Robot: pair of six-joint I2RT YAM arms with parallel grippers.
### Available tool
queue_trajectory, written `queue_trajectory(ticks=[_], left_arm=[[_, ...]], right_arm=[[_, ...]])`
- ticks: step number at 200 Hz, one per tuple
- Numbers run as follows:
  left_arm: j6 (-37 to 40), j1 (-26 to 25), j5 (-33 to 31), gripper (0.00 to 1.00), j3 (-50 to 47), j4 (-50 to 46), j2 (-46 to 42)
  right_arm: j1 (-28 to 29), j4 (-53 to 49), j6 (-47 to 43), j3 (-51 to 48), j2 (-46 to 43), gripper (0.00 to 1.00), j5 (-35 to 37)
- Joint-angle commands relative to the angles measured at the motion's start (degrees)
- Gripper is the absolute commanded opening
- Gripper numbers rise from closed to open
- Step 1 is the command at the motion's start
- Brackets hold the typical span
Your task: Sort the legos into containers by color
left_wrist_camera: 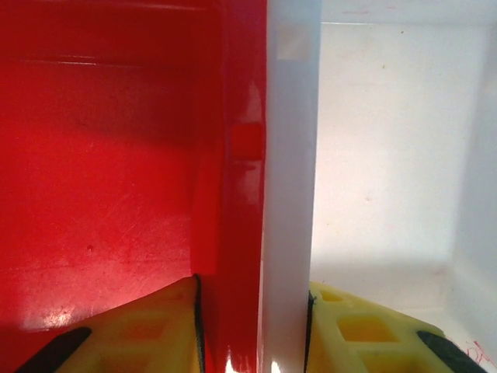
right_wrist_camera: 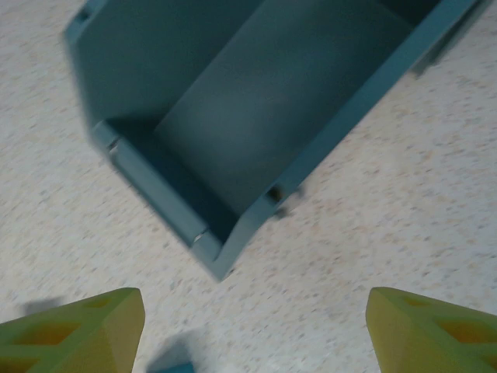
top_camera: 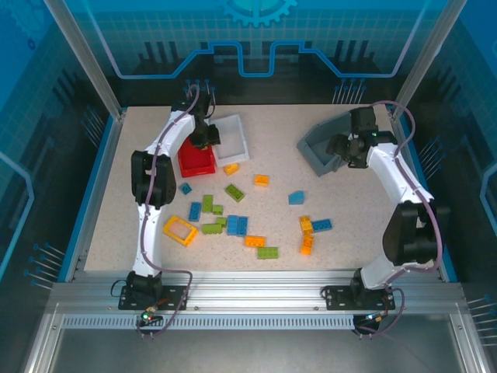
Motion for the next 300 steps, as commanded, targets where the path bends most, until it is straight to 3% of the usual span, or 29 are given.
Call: queue_trajectory(ticks=[1, 82, 126, 156, 172, 251, 300], left_arm=[[1.23, -2.08, 4.30, 0.28, -5.62, 0.69, -4.66], [2.33, -7.02, 2.47, 0.26, -17.22, 1.04, -11.96], [1.74, -8.28, 0.30, 0.25, -19.84, 1.77, -13.75], [1.41, -7.72, -1.14, 0.24, -14.82, 0.97, -11.13], [1.30, -7.02, -1.13, 0.24, -10.59, -0.15, -8.83], [3.38, -3.33, -3.76, 0.23, 9.87, -8.54, 2.80], [5.23, -2.91, -4.07, 0.22, 10.77, -10.17, 3.63]], right_arm=[[-2.81, -2.65, -1.11, 4.11, 4.74, 0.76, 2.17], [-6.01, -12.15, -5.77, 24.13, 24.57, 0.71, 4.28], [-4.85, -12.71, -8.65, 26.17, 27.65, 0.60, 5.44], [-2.28, -12.88, -12.57, 28.25, 28.95, 0.31, 6.83], [-0.43, -13.34, -14.54, 29.23, 29.43, 0.22, 7.95], [9.53, -13.37, -13.21, 33.75, 31.26, 0.20, 7.54], [13.81, -15.75, -10.48, 41.32, 36.50, 0.19, 7.50]])
